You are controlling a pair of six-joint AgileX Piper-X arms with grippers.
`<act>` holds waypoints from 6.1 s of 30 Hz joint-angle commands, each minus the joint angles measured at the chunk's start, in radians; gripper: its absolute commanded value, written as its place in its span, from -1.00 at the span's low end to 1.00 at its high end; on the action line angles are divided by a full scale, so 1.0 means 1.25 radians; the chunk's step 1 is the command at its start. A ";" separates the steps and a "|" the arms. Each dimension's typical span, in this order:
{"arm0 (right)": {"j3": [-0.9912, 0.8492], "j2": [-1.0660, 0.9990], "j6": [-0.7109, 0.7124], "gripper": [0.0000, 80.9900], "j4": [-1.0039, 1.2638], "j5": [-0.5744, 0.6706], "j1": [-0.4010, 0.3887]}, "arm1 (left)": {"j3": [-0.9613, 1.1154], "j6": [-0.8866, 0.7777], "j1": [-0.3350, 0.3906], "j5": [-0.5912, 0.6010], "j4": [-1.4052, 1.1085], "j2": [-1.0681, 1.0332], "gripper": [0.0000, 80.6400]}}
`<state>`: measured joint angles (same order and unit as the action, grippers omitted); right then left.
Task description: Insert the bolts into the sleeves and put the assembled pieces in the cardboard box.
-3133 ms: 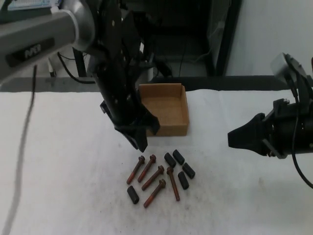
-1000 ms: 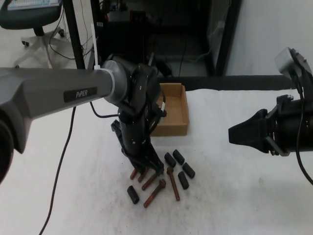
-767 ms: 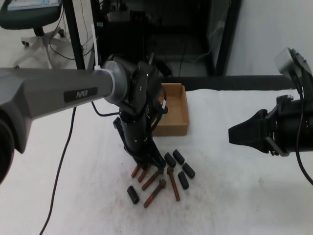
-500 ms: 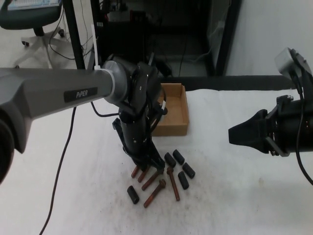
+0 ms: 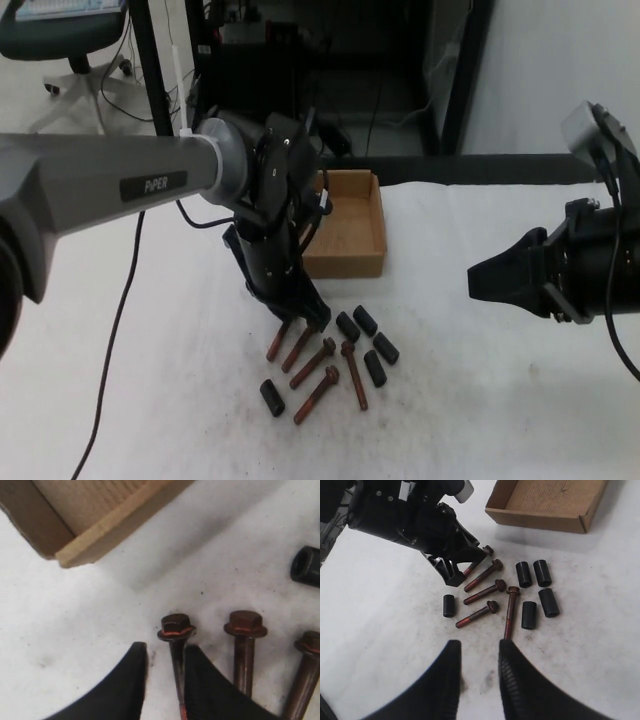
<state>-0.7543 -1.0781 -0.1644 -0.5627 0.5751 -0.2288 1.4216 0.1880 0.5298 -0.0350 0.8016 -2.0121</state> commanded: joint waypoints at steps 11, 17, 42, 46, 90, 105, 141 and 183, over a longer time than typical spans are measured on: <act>-0.009 0.006 -0.001 -0.37 -0.002 0.006 0.000 | -0.004 -0.032 -0.002 0.045 0.007 -0.043 -0.31; -0.007 0.006 -0.001 -0.37 -0.002 0.000 0.000 | -0.004 -0.031 -0.002 0.045 -0.031 -0.053 -0.31; -0.009 -0.081 0.099 -0.37 0.037 -0.077 -0.019 | 0.006 -0.061 -0.026 0.045 0.003 0.185 -1.00; -0.026 -0.158 0.121 -0.37 0.046 -0.080 -0.072 | -0.007 -0.061 -0.053 0.045 -0.005 0.349 -1.00; -0.400 -0.628 0.137 -0.18 -0.085 -0.227 -0.461 | -0.766 -0.174 -0.272 0.137 -0.586 1.048 -1.00; -0.534 -0.741 0.183 -0.16 -0.092 -0.232 -0.461 | -0.764 -0.170 -0.282 0.137 -0.585 1.048 -1.00; -0.577 -0.782 0.229 -0.05 -0.171 -0.307 -0.434 | -0.764 -0.150 -0.282 0.137 -0.567 1.048 -1.00; -0.575 -0.813 0.237 -0.05 -0.110 -0.302 -0.461 | -0.764 -0.090 -0.282 0.134 -0.567 1.048 -1.00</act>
<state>-1.4706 -2.0838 0.1257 -0.7149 0.1813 -0.8026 0.4542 0.0684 0.1800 0.1293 0.1030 -0.7120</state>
